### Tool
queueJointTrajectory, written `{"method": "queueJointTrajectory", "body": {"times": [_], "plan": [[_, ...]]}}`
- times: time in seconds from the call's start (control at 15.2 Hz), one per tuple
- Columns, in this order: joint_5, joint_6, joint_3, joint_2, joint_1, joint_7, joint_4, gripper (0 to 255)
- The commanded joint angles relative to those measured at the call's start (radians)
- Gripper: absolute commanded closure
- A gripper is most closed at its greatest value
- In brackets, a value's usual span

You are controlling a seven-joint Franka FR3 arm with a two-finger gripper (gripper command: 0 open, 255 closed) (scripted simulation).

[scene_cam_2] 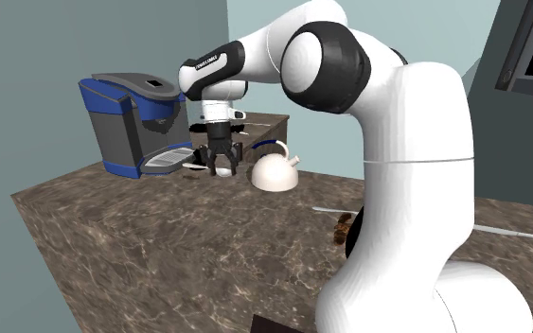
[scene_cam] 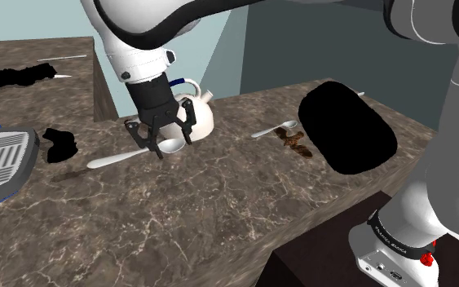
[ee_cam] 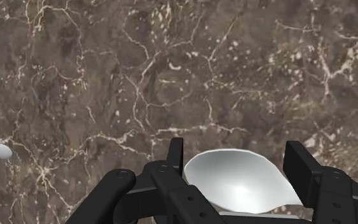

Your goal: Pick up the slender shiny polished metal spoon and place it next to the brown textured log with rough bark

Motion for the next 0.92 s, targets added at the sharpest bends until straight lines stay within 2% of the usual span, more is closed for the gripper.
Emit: {"method": "queueJointTrajectory", "body": {"times": [0.0,0.86], "plan": [[0.003,-0.027,0.002,-0.006,0.001,0.000,0.021,255],[0.002,-0.206,0.007,0.002,0.018,0.009,0.209,255]]}}
